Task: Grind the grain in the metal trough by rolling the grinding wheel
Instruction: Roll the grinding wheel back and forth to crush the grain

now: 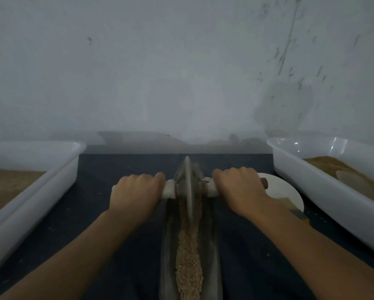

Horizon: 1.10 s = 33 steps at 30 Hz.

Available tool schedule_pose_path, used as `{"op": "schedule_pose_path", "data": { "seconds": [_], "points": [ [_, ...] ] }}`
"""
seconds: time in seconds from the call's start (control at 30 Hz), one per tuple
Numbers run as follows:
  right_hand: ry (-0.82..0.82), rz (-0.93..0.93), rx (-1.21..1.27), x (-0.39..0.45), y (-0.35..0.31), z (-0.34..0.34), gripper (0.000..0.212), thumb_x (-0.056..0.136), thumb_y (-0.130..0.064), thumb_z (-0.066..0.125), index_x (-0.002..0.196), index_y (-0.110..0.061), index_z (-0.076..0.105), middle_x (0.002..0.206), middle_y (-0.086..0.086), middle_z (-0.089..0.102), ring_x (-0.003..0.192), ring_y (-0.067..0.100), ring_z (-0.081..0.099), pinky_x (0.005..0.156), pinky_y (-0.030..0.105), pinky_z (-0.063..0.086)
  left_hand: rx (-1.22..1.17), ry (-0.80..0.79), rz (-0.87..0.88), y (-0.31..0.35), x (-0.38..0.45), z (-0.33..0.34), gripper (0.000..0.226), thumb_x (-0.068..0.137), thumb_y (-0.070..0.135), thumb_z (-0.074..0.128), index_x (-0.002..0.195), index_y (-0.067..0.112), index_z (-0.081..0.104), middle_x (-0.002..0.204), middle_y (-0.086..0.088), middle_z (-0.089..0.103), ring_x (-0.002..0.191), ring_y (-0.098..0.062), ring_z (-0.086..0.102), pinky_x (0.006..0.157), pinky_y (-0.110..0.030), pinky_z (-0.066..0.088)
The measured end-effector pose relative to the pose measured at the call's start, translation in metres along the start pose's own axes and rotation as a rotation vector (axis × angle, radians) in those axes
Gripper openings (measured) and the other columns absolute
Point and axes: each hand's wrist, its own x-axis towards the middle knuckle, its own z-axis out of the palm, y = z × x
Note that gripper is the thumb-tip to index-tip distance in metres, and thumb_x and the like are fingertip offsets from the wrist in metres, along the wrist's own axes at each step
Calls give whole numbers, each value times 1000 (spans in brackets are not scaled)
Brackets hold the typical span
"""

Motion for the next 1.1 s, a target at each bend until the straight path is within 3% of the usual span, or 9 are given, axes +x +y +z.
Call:
{"op": "schedule_pose_path", "data": {
  "seconds": [0.2, 0.37, 0.43, 0.57, 0.63, 0.8, 0.87, 0.97, 1.1],
  "points": [
    [-62, -32, 122, -41, -7, -7, 19, 86, -26, 61, 98, -22, 47, 90, -1, 62, 77, 21, 59, 62, 32, 33, -49, -21, 80, -1, -30, -16, 42, 80, 41, 63, 85, 35, 21, 77, 10, 45, 63, -10, 43, 59, -27, 31],
    [-81, -77, 108, -73, -16, -23, 17, 85, -20, 55, 98, -24, 45, 91, -3, 59, 80, 21, 60, 65, 32, 39, -78, 39, 222, -6, -74, -28, 63, 33, 36, 87, 73, 31, 38, 52, 6, 44, 39, -8, 36, 41, -23, 20],
    [-64, -53, 79, -63, -17, -23, 13, 87, -20, 53, 99, -23, 47, 91, -3, 60, 80, 22, 60, 62, 31, 33, -40, 3, 187, -6, -69, -22, 64, 40, 38, 87, 75, 33, 34, 54, 10, 42, 42, -5, 30, 42, -22, 21],
    [-21, -12, -3, -25, -10, -8, 22, 81, -20, 61, 85, -22, 40, 85, -1, 62, 75, 24, 61, 51, 29, 23, -41, 48, 51, -1, -32, -2, 35, 74, 33, 69, 80, 27, 35, 70, 6, 56, 56, -19, 56, 51, -30, 43],
    [10, -11, -29, -9, -5, 1, 26, 78, -19, 62, 84, -22, 37, 83, 2, 63, 74, 28, 62, 53, 31, 25, -32, 76, 11, 0, -16, 6, 35, 80, 33, 64, 81, 27, 29, 72, 6, 53, 59, -18, 54, 51, -29, 37],
    [37, -51, -24, -11, -3, 0, 19, 81, -23, 61, 91, -19, 46, 82, 3, 63, 71, 28, 60, 55, 33, 31, -13, 74, 12, 1, -13, 2, 34, 83, 30, 61, 83, 25, 27, 74, 4, 54, 63, -21, 55, 54, -31, 30],
    [-6, -61, 32, -30, -5, -4, 20, 83, -29, 61, 89, -22, 43, 82, -1, 60, 70, 24, 58, 56, 33, 32, -5, 60, 60, 1, -25, -7, 36, 81, 31, 62, 82, 27, 26, 67, 6, 42, 57, -20, 46, 52, -31, 27],
    [-25, -59, 60, -64, -11, -9, 25, 80, -32, 62, 83, -26, 38, 76, -4, 58, 67, 22, 57, 56, 32, 30, 30, 109, 179, -1, -50, -18, 50, 66, 34, 75, 77, 29, 26, 58, 7, 41, 47, -15, 27, 46, -27, 19],
    [28, -29, 12, -68, -12, -7, 32, 74, -25, 67, 78, -25, 35, 67, -4, 55, 58, 22, 55, 52, 31, 30, 57, 115, 184, -1, -55, -21, 49, 51, 27, 83, 71, 24, 38, 51, 4, 46, 37, -17, 33, 42, -24, 17]
  ]
}}
